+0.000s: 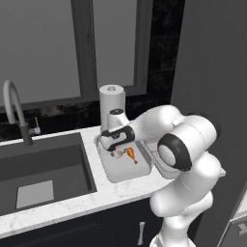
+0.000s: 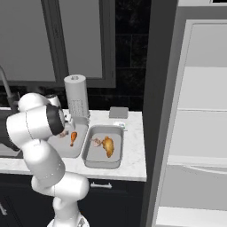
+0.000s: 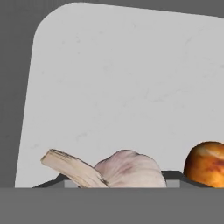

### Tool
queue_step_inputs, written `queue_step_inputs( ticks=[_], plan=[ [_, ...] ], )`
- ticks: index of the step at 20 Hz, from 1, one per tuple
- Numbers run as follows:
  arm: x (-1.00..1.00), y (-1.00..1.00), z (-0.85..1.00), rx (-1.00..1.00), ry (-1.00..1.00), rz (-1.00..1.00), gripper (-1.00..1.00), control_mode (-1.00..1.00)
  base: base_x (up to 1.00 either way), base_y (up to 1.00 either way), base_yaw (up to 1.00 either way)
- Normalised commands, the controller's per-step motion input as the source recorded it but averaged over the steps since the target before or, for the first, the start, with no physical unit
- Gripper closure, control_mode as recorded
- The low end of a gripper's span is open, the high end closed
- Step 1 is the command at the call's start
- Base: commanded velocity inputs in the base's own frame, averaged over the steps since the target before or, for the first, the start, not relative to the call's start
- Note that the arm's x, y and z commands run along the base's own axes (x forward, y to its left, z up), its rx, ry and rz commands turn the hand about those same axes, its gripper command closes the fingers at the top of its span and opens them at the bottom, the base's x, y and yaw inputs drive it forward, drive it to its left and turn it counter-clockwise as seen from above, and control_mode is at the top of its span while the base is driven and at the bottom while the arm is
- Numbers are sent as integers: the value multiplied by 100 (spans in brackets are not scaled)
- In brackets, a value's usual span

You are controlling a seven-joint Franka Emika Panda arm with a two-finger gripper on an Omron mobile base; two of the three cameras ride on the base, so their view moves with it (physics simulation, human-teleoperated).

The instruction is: Place one garlic and one chicken drumstick in each tupperware on the nearby counter, to pack two identical lunches.

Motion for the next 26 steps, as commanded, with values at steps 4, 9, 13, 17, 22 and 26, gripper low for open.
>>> queue_step_inputs(
  ticks=[4, 9, 13, 17, 22, 26],
  plan=[
    [0, 1, 2, -1, 0, 0, -100, -100, 0, 0, 0],
    [0, 0, 20, -3, 0, 0, -100, -100, 0, 0, 0],
    [0, 0, 49, -8, 0, 0, -100, -100, 0, 0, 0],
    [-9, 0, 71, -8, 0, 0, -100, -100, 0, 0, 0],
    [-61, -4, 78, -2, 0, 0, -100, -100, 0, 0, 0],
    [-88, -22, 64, 0, 0, 0, -100, -100, 0, 0, 0]
  ],
)
